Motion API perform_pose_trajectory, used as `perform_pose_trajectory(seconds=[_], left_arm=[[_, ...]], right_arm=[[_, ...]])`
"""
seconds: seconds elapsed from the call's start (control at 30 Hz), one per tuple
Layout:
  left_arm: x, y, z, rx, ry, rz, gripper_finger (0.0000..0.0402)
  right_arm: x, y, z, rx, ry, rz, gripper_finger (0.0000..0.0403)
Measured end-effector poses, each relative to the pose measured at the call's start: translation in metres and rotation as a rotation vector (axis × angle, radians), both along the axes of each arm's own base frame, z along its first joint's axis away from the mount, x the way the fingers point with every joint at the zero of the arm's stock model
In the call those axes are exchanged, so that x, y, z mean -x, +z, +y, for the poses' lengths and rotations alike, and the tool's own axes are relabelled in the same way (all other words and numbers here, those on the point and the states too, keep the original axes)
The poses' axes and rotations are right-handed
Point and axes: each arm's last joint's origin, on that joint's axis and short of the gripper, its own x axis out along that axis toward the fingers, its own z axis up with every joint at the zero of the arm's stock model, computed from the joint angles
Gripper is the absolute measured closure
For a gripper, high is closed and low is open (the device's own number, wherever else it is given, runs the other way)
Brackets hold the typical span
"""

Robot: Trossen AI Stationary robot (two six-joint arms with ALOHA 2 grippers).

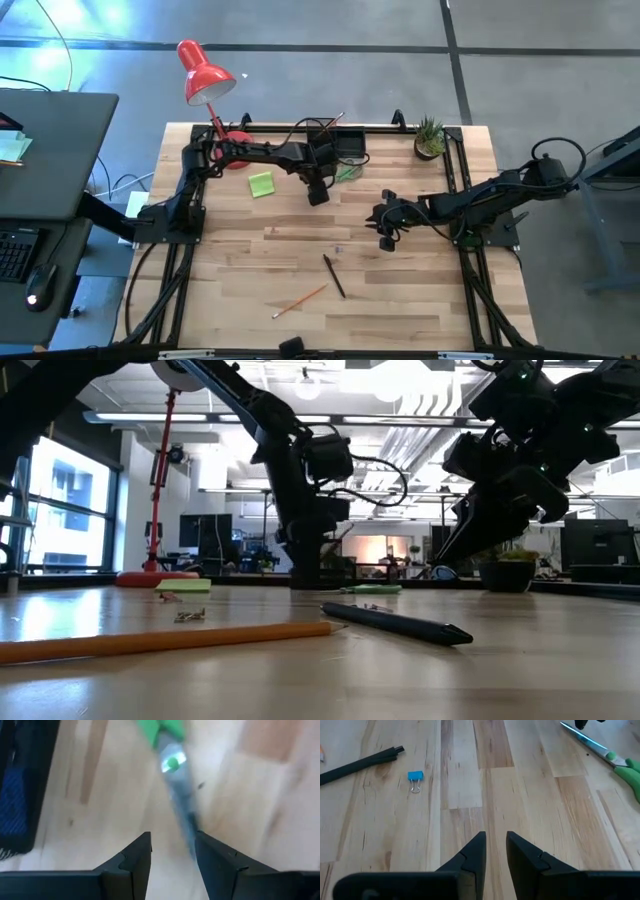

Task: Pick and place office supplies into organizer
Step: Put the green scissor into the desk organizer

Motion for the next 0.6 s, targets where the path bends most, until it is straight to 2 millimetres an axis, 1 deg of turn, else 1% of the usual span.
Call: perform_pose_trajectory(seconds=[0.07,0.17,0.33,0.47,0.6], left_arm=[[-0.001,-0.001,0.000,0.002,-0.001,-0.004,0.0264],[-0.003,-0.009,0.001,-0.004,0.004,0.002,0.0264],[-0.004,-0.010,-0.003,-0.040,0.003,0.029,0.0270],[0.000,-0.010,-0.005,-0.009,-0.003,0.070,0.0281],[0.008,-0.012,-0.009,0.050,-0.021,0.134,0.0294]], right_arm=[[0.000,0.000,0.000,0.000,0.000,0.000,0.0336],[0.000,0.000,0.000,0.000,0.000,0.000,0.0336],[0.000,0.000,0.000,-0.006,-0.006,0.003,0.0336],[0.000,0.000,0.000,-0.007,-0.005,0.003,0.0336],[0.000,0.000,0.000,-0.007,-0.005,0.003,0.0336]])
